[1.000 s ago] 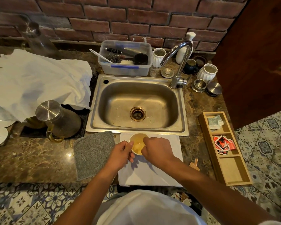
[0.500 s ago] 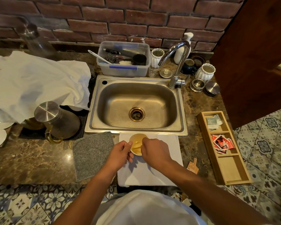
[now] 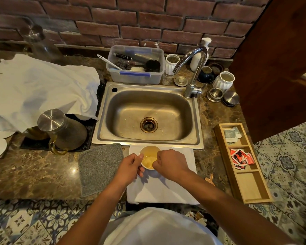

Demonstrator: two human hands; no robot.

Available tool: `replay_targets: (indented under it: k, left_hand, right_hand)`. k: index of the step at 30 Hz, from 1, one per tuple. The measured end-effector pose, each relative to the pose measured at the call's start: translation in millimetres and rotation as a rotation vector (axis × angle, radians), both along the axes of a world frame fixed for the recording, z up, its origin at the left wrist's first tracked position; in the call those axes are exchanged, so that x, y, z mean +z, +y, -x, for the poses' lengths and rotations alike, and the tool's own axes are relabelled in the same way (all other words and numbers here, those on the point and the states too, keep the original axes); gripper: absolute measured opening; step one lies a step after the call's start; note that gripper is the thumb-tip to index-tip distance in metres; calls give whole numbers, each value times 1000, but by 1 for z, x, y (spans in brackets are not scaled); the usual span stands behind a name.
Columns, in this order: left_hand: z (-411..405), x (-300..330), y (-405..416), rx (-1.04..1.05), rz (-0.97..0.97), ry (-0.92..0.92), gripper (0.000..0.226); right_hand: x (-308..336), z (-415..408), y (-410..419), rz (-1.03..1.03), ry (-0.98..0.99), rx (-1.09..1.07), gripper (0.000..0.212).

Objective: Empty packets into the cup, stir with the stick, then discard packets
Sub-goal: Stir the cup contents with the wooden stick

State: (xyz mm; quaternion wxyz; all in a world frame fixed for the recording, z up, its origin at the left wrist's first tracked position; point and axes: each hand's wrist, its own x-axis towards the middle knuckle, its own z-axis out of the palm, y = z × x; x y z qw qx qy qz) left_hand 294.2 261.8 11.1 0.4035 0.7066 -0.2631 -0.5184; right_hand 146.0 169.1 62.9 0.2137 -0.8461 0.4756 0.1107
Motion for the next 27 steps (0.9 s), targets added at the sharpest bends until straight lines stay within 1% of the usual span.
replay_targets:
  k: [5, 9, 11, 15, 18, 21, 23, 27]
  left_hand:
    - [1, 1, 1, 7, 7, 6, 37]
    - [2, 2, 1, 12, 9, 2, 38]
    - [2, 2, 1, 14, 16, -4, 38]
    - [4, 1, 0, 28, 22, -13, 38]
    - [4, 0, 0, 27, 21, -16, 37]
    - [4, 0, 0, 28, 22, -14, 37]
    - [4, 0, 0, 29, 22, -10, 37]
    - [3, 0, 0, 23, 18, -9, 38]
  right_hand:
    - [3, 1, -4, 109, -3, 26, 27]
    - [1, -4, -1, 155, -3, 64, 39]
    - [-3, -6, 2, 134, 2, 77, 40]
    - [-9, -7, 3, 30, -12, 18, 28]
    - [-5, -4, 1, -35, -33, -12, 28]
    - [0, -2, -1, -90, -7, -2, 30]
    - [2, 0, -5, -94, 8, 6, 27]
    - [6, 2, -15, -12, 11, -11, 16]
